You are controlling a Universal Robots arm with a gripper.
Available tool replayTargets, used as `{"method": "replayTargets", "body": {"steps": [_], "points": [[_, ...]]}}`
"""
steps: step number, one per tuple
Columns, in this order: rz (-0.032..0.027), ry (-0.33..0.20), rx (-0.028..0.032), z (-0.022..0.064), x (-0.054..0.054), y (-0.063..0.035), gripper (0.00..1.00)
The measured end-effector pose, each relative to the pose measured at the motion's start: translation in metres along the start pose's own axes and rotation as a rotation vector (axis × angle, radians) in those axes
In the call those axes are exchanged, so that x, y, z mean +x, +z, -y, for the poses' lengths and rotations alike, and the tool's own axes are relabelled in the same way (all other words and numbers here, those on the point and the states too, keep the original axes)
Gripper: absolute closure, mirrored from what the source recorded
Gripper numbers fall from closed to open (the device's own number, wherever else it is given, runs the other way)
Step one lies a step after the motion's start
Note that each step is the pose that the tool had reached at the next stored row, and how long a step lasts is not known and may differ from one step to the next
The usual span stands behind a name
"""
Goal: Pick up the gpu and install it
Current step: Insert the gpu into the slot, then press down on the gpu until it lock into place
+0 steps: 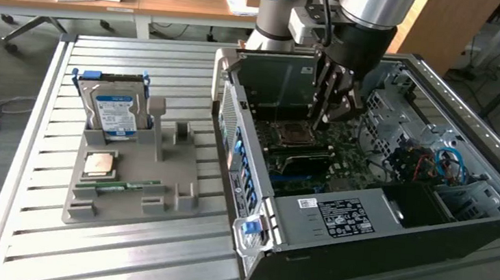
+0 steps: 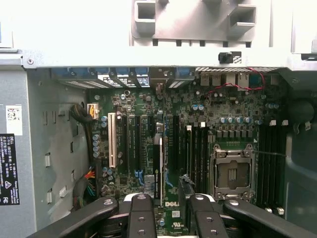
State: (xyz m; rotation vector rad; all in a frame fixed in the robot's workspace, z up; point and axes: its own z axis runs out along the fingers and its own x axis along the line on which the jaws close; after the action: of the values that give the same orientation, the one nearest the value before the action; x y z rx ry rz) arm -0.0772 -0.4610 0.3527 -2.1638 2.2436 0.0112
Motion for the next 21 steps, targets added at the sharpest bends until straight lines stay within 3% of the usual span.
{"method": "replayTargets", "body": {"steps": [15,17,21], "points": [[0.0001,0.000,0.0000,0.0000,0.0000,-0.0003,0.68],[0.0001,0.000,0.0000,0.0000,0.0000,-0.0003,0.80],[0.0001,0.000,0.0000,0.0000,0.0000,-0.0003,0.89]]}}
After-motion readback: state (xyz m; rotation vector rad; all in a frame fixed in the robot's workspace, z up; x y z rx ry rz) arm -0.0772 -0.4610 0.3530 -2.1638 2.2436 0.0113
